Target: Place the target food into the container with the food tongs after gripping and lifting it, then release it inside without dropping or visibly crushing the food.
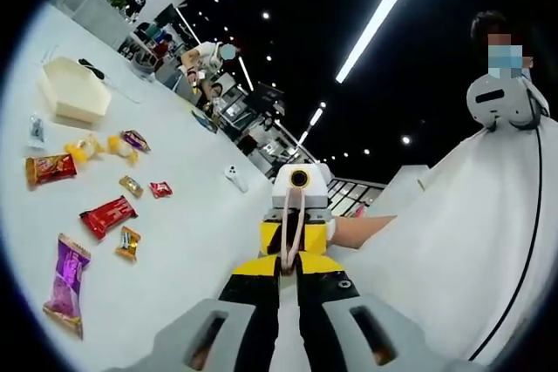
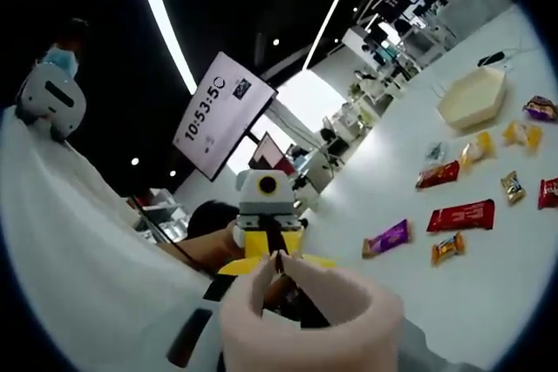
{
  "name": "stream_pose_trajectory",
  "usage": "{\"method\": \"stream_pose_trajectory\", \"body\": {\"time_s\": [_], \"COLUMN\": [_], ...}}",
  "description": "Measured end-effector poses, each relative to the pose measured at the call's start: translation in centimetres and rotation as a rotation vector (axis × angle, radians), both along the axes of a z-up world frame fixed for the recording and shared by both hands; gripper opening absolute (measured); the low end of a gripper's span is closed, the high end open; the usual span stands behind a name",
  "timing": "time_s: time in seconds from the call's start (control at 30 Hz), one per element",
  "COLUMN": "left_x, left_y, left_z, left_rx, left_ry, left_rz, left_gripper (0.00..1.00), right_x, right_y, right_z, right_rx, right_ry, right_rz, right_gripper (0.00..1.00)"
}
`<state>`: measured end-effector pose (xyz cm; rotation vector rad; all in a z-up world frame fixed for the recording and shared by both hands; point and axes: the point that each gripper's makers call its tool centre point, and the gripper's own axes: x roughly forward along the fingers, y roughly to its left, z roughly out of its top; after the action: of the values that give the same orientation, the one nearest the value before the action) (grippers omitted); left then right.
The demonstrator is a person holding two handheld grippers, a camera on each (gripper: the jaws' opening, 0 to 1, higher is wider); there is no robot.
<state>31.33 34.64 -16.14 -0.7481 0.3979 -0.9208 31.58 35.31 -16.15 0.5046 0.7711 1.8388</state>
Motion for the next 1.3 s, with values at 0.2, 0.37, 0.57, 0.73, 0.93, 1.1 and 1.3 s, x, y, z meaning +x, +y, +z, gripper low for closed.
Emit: {"method": "stream_pose_trajectory", "body": {"time_s": [0.2, 0.37, 0.57, 0.73, 0.93, 1.1, 1.3], "left_x": [0.18, 0.05, 0.12, 0.22, -0.06, -0.22, -0.23], "left_y": [0.10, -0.38, -0.21, 0.19, 0.17, -0.05, -0.19], "left_z": [0.15, -0.18, -0.13, 0.07, 0.18, 0.13, 0.20], "left_rx": [-0.001, 0.009, 0.004, -0.005, 0.017, 0.039, 0.048], "left_ry": [-0.007, -0.007, -0.006, -0.005, -0.038, -0.054, -0.067], "left_rz": [0.003, -0.011, -0.006, 0.000, -0.026, -0.043, -0.046], "left_gripper": [0.02, 0.02, 0.02, 0.03, 0.02, 0.02, 0.02], "right_x": [0.33, 0.41, 0.38, 0.23, -0.12, -0.38, -0.49], "right_y": [0.27, 0.41, 0.29, 0.37, 0.45, 0.25, 0.14], "right_z": [0.36, 0.49, 0.39, 0.58, 0.59, 0.48, 0.57], "right_rx": [0.004, 0.004, -0.005, -0.007, -0.009, -0.010, -0.006], "right_ry": [0.026, 0.029, 0.027, 0.045, 0.031, 0.030, 0.030], "right_rz": [-0.006, -0.008, 0.001, 0.003, 0.011, 0.016, 0.015], "right_gripper": [0.14, 0.15, 0.15, 0.18, 0.18, 0.17, 0.17]}}
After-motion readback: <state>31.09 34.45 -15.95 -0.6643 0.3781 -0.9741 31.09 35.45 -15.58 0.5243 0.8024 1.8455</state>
